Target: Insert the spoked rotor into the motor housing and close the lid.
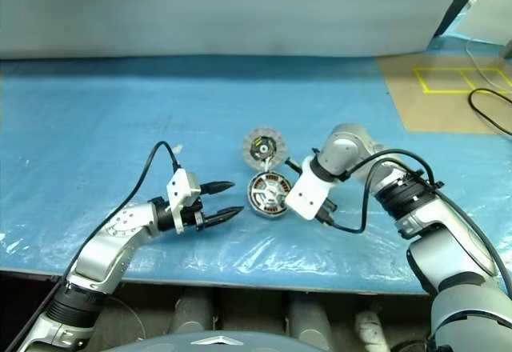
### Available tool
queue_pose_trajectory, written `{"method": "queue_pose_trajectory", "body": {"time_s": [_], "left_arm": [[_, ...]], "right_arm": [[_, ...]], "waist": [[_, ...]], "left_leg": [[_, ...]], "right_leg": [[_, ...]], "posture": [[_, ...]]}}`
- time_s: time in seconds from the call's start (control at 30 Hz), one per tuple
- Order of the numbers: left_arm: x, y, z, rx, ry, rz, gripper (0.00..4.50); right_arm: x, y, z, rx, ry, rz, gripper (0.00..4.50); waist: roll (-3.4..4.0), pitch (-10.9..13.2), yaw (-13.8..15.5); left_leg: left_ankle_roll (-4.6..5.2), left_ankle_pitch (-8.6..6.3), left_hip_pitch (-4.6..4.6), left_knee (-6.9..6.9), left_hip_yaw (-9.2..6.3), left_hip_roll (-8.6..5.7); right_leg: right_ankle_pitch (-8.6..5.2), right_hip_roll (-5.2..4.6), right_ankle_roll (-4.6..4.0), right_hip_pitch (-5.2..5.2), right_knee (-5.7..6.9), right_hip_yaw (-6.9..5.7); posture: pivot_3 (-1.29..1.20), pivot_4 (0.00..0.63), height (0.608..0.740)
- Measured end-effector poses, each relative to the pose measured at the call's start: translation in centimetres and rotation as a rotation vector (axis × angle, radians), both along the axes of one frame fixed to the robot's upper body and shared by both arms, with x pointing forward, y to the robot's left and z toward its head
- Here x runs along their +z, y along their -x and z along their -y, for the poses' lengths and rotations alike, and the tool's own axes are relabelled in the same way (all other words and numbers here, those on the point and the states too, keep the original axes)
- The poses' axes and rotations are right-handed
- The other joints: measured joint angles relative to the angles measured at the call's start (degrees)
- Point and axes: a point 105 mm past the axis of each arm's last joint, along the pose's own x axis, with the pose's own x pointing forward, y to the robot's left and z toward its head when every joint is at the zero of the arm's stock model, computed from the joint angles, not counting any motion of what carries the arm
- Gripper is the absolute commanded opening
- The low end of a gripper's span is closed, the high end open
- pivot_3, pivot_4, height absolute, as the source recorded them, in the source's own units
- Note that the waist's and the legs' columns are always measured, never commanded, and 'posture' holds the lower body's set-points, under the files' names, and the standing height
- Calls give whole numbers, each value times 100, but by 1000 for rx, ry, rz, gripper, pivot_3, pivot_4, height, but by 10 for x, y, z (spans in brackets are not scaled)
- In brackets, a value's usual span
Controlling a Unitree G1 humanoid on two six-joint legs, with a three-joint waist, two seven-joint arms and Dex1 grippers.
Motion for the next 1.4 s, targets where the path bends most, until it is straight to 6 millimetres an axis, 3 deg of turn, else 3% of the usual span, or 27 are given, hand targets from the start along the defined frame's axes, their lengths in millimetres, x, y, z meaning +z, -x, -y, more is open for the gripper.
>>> {"method": "queue_pose_trajectory", "body": {"time_s": [0.3,0.47,0.67,0.9,1.03,1.17,1.33,1.4], "left_arm": [[0,0,0,0,0,-1,3143],[0,0,0,0,-1,0,3143],[0,0,-1,-2,-7,2,3143],[6,-4,-10,0,-10,-1,3143],[8,-24,-41,94,-47,4,3143],[11,-36,-53,122,-29,-10,3143],[1,-56,-71,168,-3,-72,3143],[2,-66,-70,174,37,-82,3143]], "right_arm": [[-2,16,-10,-7,-21,-103,16],[0,16,-16,3,-42,-109,1479],[15,20,-25,-7,-107,-135,1479],[52,23,-31,-46,-198,-156,1479],[74,5,-33,-254,-350,-205,1479],[90,-11,-29,-477,-510,-264,1479],[84,-13,-4,-764,-644,-381,1479],[77,-14,6,-840,-656,-373,1479]], "waist": [[0,0,-5],[0,0,-5],[0,0,0],[0,0,0],[0,0,-1],[0,0,48],[0,0,180],[0,0,205]], "left_leg": [[-6,-4,3,1,0,-1],[-4,-2,3,0,0,-1],[-6,-3,4,0,0,-1],[-7,-4,6,0,0,-1],[-13,-6,10,1,-1,-2],[-19,-3,4,-1,-1,-7],[-21,4,2,-10,-1,-8],[-32,-1,3,-10,0,-8]], "right_leg": [[0,-1,0,0,4,1],[0,0,0,0,3,1],[0,-1,0,0,5,2],[0,0,0,1,5,2],[1,1,1,1,9,2],[0,-1,1,2,1,4],[1,0,1,2,-7,4],[1,-1,1,3,-8,4]], "posture": [[0,150,740],[0,150,740],[0,150,740],[0,150,740],[0,150,740],[0,150,740],[0,150,740],[0,150,740]]}}
